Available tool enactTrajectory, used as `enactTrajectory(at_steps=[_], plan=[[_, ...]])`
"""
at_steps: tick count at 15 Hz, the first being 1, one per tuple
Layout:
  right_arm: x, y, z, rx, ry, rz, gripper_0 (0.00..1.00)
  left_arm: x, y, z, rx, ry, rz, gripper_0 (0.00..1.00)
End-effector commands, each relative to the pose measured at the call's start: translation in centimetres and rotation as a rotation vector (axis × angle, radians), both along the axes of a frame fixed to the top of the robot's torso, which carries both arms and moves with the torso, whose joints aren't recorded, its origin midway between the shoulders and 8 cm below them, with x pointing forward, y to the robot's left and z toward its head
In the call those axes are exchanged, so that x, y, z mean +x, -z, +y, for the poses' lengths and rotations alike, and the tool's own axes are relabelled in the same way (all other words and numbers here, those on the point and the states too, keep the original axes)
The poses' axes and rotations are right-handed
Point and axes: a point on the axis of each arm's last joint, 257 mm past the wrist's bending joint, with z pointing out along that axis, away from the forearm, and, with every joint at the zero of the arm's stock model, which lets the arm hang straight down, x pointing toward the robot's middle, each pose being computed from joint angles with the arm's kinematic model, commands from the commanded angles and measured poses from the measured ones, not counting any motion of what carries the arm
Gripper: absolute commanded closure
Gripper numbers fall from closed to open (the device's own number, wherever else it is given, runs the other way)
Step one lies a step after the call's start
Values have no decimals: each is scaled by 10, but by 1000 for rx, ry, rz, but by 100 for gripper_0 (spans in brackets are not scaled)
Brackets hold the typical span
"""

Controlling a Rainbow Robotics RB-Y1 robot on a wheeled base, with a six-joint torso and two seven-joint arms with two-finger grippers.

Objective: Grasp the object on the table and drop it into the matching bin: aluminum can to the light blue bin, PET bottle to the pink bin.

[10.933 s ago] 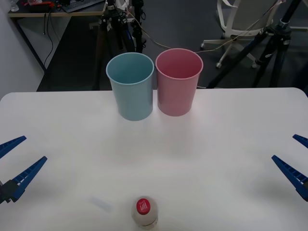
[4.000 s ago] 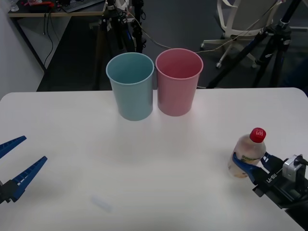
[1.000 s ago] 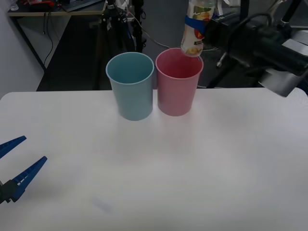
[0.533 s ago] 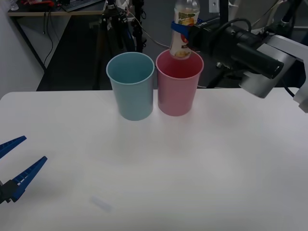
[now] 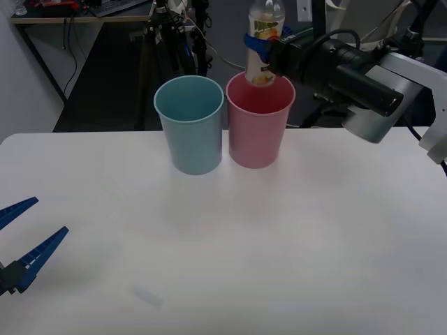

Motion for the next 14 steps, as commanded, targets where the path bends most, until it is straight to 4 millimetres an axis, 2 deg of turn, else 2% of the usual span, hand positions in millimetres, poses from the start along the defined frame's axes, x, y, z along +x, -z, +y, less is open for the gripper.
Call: enactTrajectory(at_steps=[1, 12, 14], plan=[[0, 0, 0, 5, 0, 5, 0, 0, 0, 0, 0, 0, 0, 0], [-2, -4, 3, 6, 5, 3, 0, 0, 0, 0, 0, 0, 0, 0], [-7, -8, -2, 8, -2, -2, 0, 0, 0, 0, 0, 0, 0, 0]])
